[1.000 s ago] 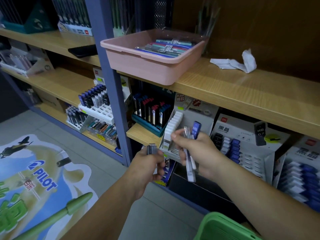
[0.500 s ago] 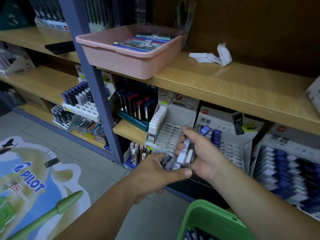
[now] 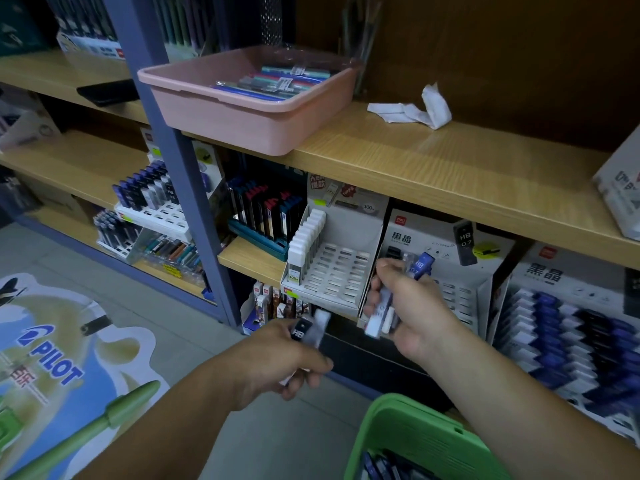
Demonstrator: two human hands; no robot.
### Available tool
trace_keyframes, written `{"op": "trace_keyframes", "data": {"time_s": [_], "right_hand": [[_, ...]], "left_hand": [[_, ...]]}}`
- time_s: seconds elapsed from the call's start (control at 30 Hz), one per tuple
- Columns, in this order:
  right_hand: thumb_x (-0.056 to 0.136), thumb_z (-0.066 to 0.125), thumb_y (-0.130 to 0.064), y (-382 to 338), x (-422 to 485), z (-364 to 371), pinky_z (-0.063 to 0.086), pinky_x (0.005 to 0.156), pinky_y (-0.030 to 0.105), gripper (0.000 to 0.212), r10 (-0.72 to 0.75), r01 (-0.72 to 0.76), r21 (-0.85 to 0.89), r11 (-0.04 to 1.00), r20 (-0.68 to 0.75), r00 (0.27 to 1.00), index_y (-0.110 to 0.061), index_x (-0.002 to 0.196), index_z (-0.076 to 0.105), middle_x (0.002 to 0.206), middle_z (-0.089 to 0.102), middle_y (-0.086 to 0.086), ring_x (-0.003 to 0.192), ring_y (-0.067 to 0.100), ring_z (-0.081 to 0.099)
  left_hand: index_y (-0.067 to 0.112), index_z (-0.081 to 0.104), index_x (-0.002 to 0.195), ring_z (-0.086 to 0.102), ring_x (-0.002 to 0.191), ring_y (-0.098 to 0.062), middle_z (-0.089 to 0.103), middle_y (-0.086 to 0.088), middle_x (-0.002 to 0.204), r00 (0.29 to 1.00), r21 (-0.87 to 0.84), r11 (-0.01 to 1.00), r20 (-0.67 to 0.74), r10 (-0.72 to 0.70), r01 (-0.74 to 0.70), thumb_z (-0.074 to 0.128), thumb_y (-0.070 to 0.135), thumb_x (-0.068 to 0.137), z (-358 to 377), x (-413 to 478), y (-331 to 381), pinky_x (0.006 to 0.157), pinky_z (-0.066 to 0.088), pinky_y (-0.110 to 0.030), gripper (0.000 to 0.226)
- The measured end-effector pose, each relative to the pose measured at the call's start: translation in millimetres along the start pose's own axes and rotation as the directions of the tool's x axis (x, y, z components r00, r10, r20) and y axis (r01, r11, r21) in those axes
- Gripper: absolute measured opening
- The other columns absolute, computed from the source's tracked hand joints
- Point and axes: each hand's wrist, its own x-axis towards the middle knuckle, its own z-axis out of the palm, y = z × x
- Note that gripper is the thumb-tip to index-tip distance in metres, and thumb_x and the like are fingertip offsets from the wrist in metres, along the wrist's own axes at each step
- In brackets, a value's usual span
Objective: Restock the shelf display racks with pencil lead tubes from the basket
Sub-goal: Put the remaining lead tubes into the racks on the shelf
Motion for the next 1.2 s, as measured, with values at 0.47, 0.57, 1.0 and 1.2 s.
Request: {"op": "trace_keyframes", "data": {"time_s": [0.47,0.57,1.0,1.2], "right_hand": [[0.085,0.07,-0.067,23,-44,-27,0.041,0.056,0.033,0.052,0.345,-0.363,0.026,0.931,0.258,0.902,-0.016,0.094,0.067,0.07,0.051,0.004,0.054,0.019,0.044],[0.097,0.064,-0.047,22,-44,-30,0.047,0.059,0.032,0.028,0.319,-0.348,0.075,0.935,0.255,0.913,-0.019,0.099,0.064,0.075,0.054,0.003,0.058,0.019,0.048],[0.108,0.047,-0.042,21,-37,-28,0.059,0.066,0.037,0.028,0.248,-0.239,0.31,0.92,0.01,0.969,-0.018,0.112,0.062,0.09,0.073,0.007,0.077,0.023,0.069],[0.108,0.048,-0.033,28,-33,-41,0.039,0.054,0.031,0.024,0.174,-0.191,0.194,0.962,0.099,0.98,-0.014,0.117,0.06,0.078,0.058,0.005,0.058,0.017,0.045]], "left_hand": [[0.004,0.062,0.117,0.044,0.052,-0.016,0.064,-0.019,0.072,0.984,-0.087,0.981,-0.062,0.168,-0.173,0.086,0.05,0.078,40,-5,7,0.053,0.043,-0.03,0.065],[0.007,0.061,0.107,0.045,0.053,-0.018,0.054,-0.012,0.063,0.993,-0.025,0.993,-0.048,0.112,-0.113,0.094,0.052,0.067,43,-9,2,0.053,0.043,-0.03,0.069],[0.005,0.062,0.087,0.062,0.063,-0.021,0.07,-0.016,0.071,0.955,-0.061,0.959,-0.127,0.268,-0.278,0.078,0.008,0.09,55,-17,7,0.06,0.049,-0.031,0.016],[0.002,0.058,0.097,0.062,0.067,-0.025,0.071,-0.021,0.079,0.969,-0.092,0.965,-0.052,0.243,-0.247,0.072,0.007,0.095,43,-18,6,0.059,0.045,-0.032,0.015]]}}
